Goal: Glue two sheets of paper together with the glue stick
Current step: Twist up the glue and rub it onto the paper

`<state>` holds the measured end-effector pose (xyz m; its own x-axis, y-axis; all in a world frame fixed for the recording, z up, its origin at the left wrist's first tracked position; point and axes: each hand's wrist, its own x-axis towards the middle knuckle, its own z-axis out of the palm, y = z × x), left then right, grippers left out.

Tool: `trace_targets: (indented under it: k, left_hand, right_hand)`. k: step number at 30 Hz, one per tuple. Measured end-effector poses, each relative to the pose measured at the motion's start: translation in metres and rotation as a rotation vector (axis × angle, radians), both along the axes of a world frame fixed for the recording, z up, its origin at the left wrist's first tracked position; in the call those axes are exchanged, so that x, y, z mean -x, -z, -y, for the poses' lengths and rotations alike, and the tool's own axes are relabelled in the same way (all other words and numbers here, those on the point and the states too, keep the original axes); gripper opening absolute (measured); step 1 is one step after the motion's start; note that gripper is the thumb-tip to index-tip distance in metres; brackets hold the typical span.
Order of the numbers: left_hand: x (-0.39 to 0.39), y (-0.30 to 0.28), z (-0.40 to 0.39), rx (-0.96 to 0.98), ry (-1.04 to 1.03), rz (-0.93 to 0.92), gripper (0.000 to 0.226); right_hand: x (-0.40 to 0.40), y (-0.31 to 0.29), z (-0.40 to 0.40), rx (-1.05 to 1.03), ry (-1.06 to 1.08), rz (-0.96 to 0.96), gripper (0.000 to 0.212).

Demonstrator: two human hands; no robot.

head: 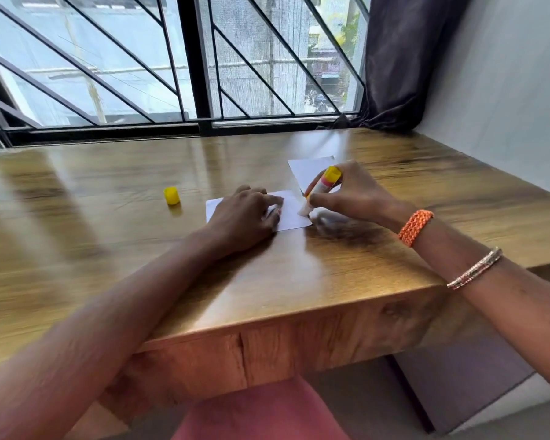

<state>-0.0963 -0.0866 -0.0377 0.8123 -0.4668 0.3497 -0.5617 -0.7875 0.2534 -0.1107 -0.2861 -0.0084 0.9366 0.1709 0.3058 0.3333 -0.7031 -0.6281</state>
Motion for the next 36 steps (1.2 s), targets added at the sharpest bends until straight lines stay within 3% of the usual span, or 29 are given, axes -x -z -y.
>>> trace_targets:
  k: [7,12,15,18,21,25,27,30,33,36]
  left_hand:
    - [0.000,-0.001,0.000,-0.014,0.002,0.021,0.036]
    - [-0.002,-0.002,0.000,-0.014,0.004,-0.016,0.034]
    - [-0.012,-0.010,-0.002,0.169,0.032,-0.184,0.032]
    - [-0.030,-0.023,-0.003,0.369,0.046,-0.191,0.029]
    - [-0.042,-0.027,0.005,0.242,0.029,-0.105,0.025]
    - [-0.057,-0.021,0.019,0.066,0.028,-0.147,0.023]
    - [-0.063,-0.018,0.023,0.069,0.039,-0.142,0.020]
    - [-0.068,-0.014,0.026,0.134,0.067,-0.138,0.012]
    - [-0.070,-0.011,0.028,0.195,0.077,-0.149,0.008]
    - [-0.070,-0.012,0.026,0.206,0.034,-0.165,0.009]
  right_hand:
    - [0.007,0.004,0.007,-0.183,-0.087,-0.073,0.008]
    - [0.004,-0.002,0.011,-0.239,-0.182,-0.151,0.028]
    - [-0.004,-0.009,0.010,-0.417,-0.162,-0.145,0.009]
    - [-0.025,-0.021,0.005,-0.628,-0.062,-0.098,0.012]
    - [-0.052,-0.032,-0.006,-0.746,0.078,-0.068,0.013]
    - [-0.088,-0.029,-0.020,-0.806,0.259,-0.046,0.013]
    - [-0.101,-0.020,-0.025,-0.789,0.316,-0.033,0.020]
    - [-0.107,-0.007,-0.025,-0.705,0.295,-0.067,0.011]
    - [-0.107,-0.004,-0.021,-0.783,0.252,-0.141,0.009]
    - [-0.105,-0.005,-0.019,-0.833,0.226,-0.158,0.020]
